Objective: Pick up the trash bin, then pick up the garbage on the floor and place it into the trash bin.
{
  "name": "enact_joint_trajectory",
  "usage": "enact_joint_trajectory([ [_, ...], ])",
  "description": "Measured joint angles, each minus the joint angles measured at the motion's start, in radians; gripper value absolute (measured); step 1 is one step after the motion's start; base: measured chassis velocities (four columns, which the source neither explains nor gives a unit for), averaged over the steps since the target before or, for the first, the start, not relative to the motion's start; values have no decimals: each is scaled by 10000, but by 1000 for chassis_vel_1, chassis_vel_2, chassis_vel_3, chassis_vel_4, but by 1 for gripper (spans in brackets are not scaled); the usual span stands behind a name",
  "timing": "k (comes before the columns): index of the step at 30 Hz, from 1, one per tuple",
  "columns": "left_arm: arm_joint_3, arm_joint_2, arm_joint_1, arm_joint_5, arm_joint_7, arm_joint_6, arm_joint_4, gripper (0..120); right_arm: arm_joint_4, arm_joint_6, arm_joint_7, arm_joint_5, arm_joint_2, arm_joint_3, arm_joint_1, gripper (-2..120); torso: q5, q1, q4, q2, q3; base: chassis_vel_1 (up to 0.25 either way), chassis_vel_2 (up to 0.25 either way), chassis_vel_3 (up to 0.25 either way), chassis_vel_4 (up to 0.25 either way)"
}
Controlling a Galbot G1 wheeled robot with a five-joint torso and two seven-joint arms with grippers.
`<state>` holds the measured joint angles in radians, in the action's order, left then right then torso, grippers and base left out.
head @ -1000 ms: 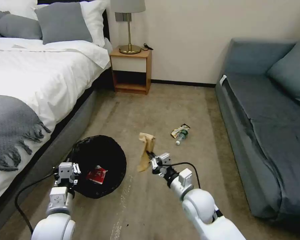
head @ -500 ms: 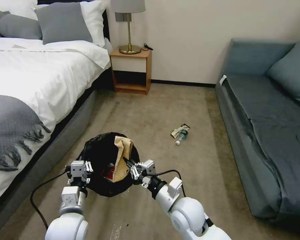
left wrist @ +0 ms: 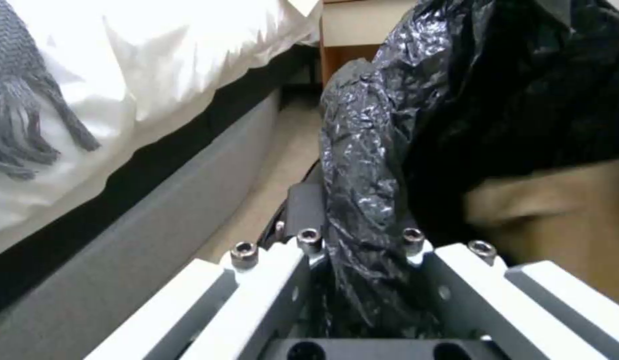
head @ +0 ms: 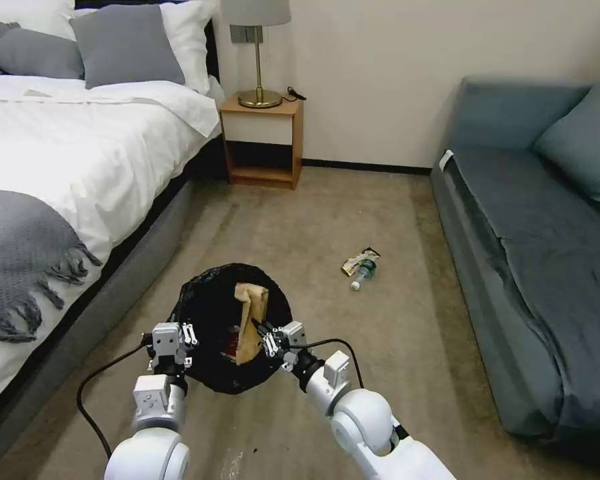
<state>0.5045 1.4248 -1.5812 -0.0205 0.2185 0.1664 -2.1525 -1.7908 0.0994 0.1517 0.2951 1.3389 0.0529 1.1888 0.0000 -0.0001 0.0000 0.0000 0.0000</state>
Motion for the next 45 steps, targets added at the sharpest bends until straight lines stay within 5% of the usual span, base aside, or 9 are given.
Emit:
enact_joint_trajectory([
  [20,379,16,90,179,188,-675,859,4,-735,-678,-341,122,-170,-1282,1117,96,-1,0,0,0,0,0,0,0,0],
  [32,731,-104,-18,198,209,-1100,1095,4,-877,-558,-1202,388,-177,-2931,1690,100,0,0,0,0,0,0,0,0,0],
  [40,609,95,-65,844,291,-1600,1107,4,-592,734,-2573,776,-123,-4435,1931,100,0,0,0,0,0,0,0,0,0],
  [45,606,123,-35,1092,318,-1870,1308,4,-282,804,-2735,882,-124,-4780,2042,100,0,0,-1,0,0,0,0,0,0],
])
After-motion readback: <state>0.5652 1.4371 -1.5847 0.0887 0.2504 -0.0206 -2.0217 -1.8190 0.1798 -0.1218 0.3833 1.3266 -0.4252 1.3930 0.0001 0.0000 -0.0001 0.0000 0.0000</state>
